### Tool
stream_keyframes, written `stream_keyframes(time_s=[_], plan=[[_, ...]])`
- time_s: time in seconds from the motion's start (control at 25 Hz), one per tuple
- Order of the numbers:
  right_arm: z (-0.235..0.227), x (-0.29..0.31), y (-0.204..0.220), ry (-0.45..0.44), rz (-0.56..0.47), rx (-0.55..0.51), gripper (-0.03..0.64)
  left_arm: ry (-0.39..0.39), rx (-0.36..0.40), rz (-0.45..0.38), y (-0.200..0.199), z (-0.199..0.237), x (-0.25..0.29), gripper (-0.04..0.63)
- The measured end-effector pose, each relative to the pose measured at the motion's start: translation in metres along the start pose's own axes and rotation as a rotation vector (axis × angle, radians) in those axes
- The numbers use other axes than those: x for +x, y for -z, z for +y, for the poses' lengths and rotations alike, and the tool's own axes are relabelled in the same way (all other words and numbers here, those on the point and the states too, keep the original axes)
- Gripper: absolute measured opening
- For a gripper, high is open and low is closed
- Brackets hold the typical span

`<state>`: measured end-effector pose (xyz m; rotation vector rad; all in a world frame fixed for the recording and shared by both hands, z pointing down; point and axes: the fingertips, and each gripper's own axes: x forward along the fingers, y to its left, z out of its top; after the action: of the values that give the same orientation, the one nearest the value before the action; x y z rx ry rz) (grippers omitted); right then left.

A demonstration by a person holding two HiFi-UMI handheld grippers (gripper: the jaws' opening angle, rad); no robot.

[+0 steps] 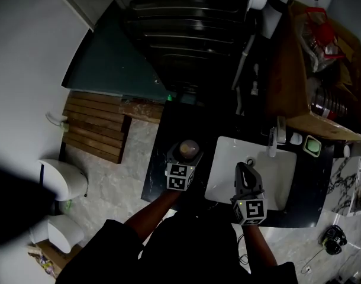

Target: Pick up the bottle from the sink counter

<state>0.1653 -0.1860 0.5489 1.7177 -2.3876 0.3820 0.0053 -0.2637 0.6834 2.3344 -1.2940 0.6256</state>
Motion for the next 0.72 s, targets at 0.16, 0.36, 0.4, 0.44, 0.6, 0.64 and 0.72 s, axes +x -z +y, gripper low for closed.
stream_keyframes(time_s=[0.16,0.36,0.4,0.44,0.6,0.64,0.72], plan=[[0.016,-0.010,-0.001,0.002,-0.006,0.021,0.040,0.026,-0.036,-0.038,-0.009,-0.014,-0.028,0.390],[0.023,-0.026,-0.007,0.052,-0.031,0.031,0.040,0.036,-0.049,-0.079,-0.015,-0.025,-0.064,0.390],[0.025,-0.029,-0.008,0.056,-0.033,0.026,0.040,0.038,-0.047,-0.086,-0.016,-0.027,-0.071,0.390],[0.028,-0.033,-0.009,0.059,-0.036,0.021,0.040,0.042,-0.042,-0.092,-0.016,-0.030,-0.078,0.390],[0.041,-0.047,-0.010,0.077,-0.044,0.010,0.040,0.055,-0.002,-0.115,-0.019,-0.039,-0.106,0.390],[0.044,-0.050,-0.008,0.080,-0.035,0.006,0.040,0.057,0.006,-0.122,-0.020,-0.041,-0.113,0.390],[0.051,-0.056,-0.001,0.083,-0.010,-0.006,0.040,0.065,0.010,-0.140,-0.024,-0.046,-0.126,0.390]])
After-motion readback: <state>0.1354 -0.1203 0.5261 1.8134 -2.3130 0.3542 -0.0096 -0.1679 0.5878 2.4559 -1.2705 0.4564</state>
